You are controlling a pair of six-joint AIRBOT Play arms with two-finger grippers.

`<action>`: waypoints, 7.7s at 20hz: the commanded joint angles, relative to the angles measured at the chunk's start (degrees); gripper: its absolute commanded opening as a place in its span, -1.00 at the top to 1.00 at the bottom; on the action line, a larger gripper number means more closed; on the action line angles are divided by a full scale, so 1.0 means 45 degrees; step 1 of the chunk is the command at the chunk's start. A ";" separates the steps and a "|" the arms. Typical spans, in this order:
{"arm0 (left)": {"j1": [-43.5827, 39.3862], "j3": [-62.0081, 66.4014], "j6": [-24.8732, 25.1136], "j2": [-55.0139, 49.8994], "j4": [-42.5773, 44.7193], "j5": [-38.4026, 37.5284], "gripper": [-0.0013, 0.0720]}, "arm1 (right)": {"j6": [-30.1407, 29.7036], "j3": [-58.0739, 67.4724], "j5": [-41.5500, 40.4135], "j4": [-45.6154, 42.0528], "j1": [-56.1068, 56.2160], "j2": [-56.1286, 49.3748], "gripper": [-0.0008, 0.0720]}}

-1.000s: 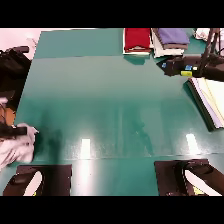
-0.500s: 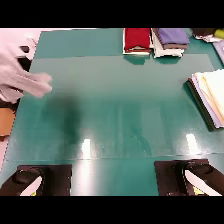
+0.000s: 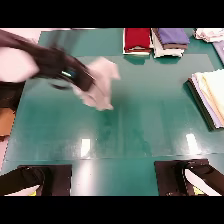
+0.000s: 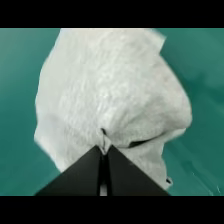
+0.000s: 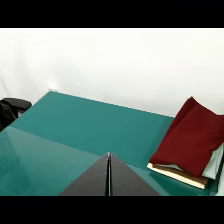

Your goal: Fold the shirts.

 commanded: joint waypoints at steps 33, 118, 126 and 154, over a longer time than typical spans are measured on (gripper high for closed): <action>0.5008 -0.0238 0.0185 -0.4998 -0.6567 0.2837 0.90 | 0.0539 -0.1987 0.2705 0.0029 -0.0311 -0.0005 0.94; 0.7062 -1.4984 0.2356 0.3410 -1.0899 0.6742 -0.39 | 0.1195 -0.5353 0.4250 -0.0602 0.0675 -0.2482 0.95; 0.5183 -1.4863 0.1501 0.2103 -1.0802 0.8480 -0.38 | 0.1195 -0.5353 0.4376 0.0053 0.0675 -0.2472 0.95; 0.9787 0.1967 0.0937 0.8262 -0.4269 0.4911 0.90 | 0.2030 0.4046 0.5076 -0.5212 0.0646 0.0797 0.95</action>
